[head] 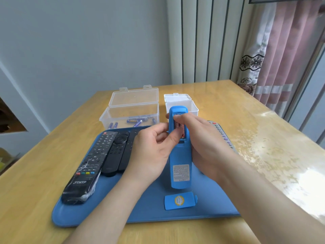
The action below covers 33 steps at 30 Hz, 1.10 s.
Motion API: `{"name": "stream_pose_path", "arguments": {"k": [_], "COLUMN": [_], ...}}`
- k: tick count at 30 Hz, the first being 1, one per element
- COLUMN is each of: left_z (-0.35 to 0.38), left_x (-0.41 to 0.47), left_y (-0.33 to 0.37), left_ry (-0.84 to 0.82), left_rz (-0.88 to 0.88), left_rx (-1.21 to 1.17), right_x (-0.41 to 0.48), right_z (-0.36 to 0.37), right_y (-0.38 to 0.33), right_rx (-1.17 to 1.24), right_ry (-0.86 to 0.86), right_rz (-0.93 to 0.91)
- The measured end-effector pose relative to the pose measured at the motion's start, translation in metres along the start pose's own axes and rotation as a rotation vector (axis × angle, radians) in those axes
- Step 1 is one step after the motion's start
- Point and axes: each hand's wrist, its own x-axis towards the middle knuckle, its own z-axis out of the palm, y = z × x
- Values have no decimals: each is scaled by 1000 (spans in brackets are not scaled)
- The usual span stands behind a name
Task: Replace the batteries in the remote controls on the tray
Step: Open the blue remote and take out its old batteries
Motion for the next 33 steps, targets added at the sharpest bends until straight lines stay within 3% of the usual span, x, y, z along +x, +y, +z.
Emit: {"name": "stream_pose_path", "arguments": {"k": [8, 16, 27, 33], "left_z": [3, 3, 8, 8], "left_x": [-3, -7, -10, -9], "left_y": [-1, 0, 4, 4], "left_ry": [89, 169, 206, 201], "left_rz": [109, 218, 320, 254], "left_rx": [127, 318, 359, 309], "right_x": [3, -2, -5, -7], "right_z": [4, 12, 8, 7], "right_y": [4, 8, -8, -11], "right_rx": [-81, -8, 57, 71], "right_ry": [150, 199, 68, -41], "right_rz": [45, -77, -17, 5]}}
